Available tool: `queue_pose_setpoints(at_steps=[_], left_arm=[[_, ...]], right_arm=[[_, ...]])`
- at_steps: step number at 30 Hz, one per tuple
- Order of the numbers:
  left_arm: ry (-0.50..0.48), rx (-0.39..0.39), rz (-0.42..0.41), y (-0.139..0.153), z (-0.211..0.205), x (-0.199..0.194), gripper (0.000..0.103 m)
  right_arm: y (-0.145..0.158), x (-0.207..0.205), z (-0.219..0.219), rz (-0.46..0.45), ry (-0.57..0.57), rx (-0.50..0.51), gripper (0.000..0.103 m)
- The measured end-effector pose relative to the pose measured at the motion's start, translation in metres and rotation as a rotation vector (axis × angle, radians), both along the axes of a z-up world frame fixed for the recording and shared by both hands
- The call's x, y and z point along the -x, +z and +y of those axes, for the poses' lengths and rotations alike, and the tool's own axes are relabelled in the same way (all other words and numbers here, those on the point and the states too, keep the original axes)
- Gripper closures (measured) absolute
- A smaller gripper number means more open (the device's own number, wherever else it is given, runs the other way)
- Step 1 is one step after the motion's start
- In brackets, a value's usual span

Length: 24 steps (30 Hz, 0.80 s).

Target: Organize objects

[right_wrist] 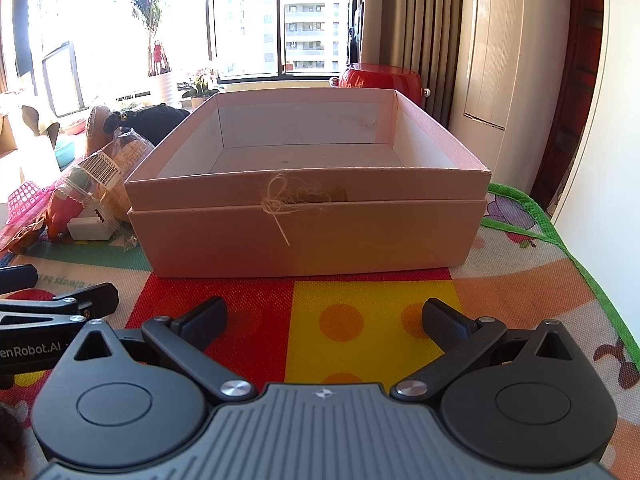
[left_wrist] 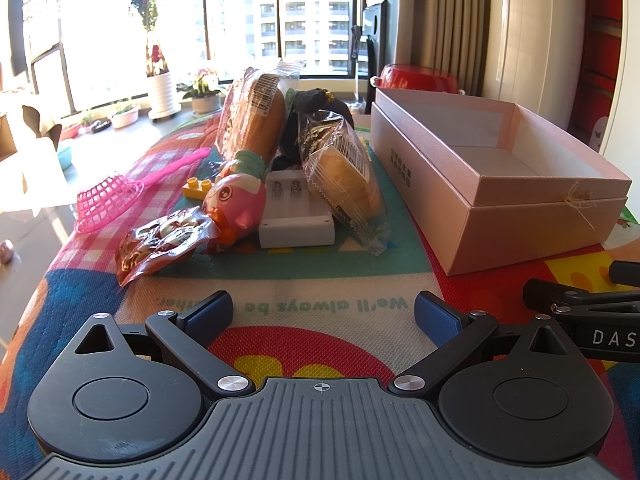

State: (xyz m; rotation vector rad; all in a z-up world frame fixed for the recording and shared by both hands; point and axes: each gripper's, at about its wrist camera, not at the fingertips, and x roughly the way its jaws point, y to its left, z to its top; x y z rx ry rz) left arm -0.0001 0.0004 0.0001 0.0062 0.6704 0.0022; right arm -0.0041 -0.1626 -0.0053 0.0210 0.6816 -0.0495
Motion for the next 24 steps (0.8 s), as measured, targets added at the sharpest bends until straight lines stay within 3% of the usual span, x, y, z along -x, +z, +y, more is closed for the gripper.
queue_pose_setpoints(at_steps=[24], left_arm=[[0.0,0.007,-0.001,-0.0007,0.0037,0.0,0.002]], right_arm=[[-0.0008,-0.0015,-0.0009,0.001,0.0,-0.005,0.0]])
